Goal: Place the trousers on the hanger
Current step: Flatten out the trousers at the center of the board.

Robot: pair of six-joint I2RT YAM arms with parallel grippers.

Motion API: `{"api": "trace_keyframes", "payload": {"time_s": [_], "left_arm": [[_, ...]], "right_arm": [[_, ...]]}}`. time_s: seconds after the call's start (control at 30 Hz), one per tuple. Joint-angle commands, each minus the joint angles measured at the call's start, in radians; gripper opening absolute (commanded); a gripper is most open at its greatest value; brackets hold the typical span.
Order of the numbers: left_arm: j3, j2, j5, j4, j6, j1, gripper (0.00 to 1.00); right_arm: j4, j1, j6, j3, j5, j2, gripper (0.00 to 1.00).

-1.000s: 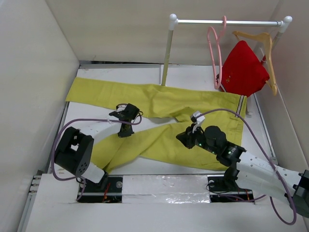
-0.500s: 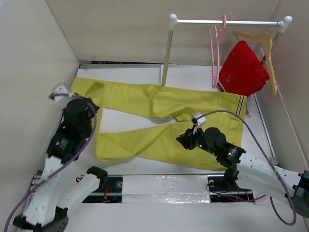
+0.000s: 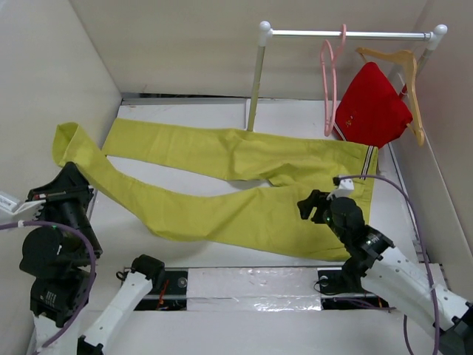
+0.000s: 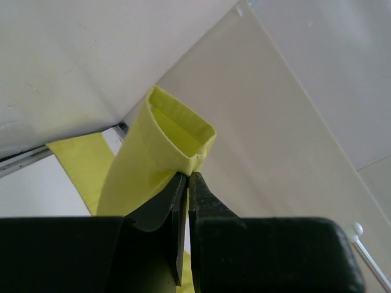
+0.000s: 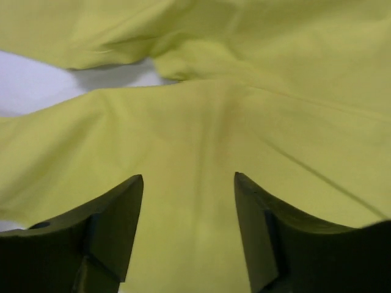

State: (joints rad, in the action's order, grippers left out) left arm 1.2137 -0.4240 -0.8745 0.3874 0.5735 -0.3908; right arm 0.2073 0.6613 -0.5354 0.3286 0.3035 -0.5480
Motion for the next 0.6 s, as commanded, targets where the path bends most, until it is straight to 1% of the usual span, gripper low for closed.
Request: {"api": "trace_keyframes", "payload": {"time_s": [0.0, 0.07, 0.1, 0.17, 0.23, 0.33, 0.37, 0.4, 0.43, 0.47, 0.5, 0.57], "left_arm": [[-0.086, 0.046, 0.023, -0.085, 0.000, 0.003, 0.00], [-0.123, 0.088, 0.063, -0.099, -0.009, 0.003, 0.00], [-0.149, 0.102, 0.077, -0.113, -0.017, 0.003, 0.00], [-0.164, 0.134, 0.112, -0.114, -0.026, 0.003, 0.00], [-0.177, 0.158, 0.130, -0.114, -0.041, 0.003, 0.00], [-0.201, 0.186, 0.184, -0.127, -0.061, 0.003, 0.00], [-0.210, 0.194, 0.209, -0.125, -0.061, 0.003, 0.00], [-0.229, 0.202, 0.219, -0.130, -0.064, 0.003, 0.00], [-0.238, 0.218, 0.226, -0.131, -0.070, 0.003, 0.00], [-0.246, 0.228, 0.229, -0.131, -0.070, 0.003, 0.00], [-0.269, 0.240, 0.236, -0.140, -0.070, 0.003, 0.00], [-0.293, 0.280, 0.252, -0.159, -0.075, 0.003, 0.00]], "right_arm": [[0.089, -0.075, -0.087, -0.002, 0.089, 0.037, 0.86], [0.103, -0.135, -0.109, 0.007, 0.132, 0.046, 0.92], [0.125, -0.153, -0.115, 0.012, 0.158, 0.052, 0.92], [0.142, -0.207, -0.145, 0.027, 0.233, 0.051, 0.92], [0.113, -0.245, -0.152, 0.029, 0.247, 0.025, 0.90], [0.003, -0.377, -0.156, 0.017, 0.134, -0.058, 0.88], [-0.028, -0.420, -0.155, 0.018, 0.033, -0.140, 0.87], [-0.101, -0.501, -0.155, 0.010, -0.019, -0.182, 0.87], [-0.144, -0.543, -0.156, 0.003, -0.070, -0.228, 0.87], [-0.182, -0.584, -0.153, -0.003, -0.178, -0.313, 0.87], [-0.259, -0.645, -0.152, -0.005, -0.222, -0.355, 0.85], [-0.310, -0.681, -0.152, 0.004, -0.276, -0.436, 0.84]]}}
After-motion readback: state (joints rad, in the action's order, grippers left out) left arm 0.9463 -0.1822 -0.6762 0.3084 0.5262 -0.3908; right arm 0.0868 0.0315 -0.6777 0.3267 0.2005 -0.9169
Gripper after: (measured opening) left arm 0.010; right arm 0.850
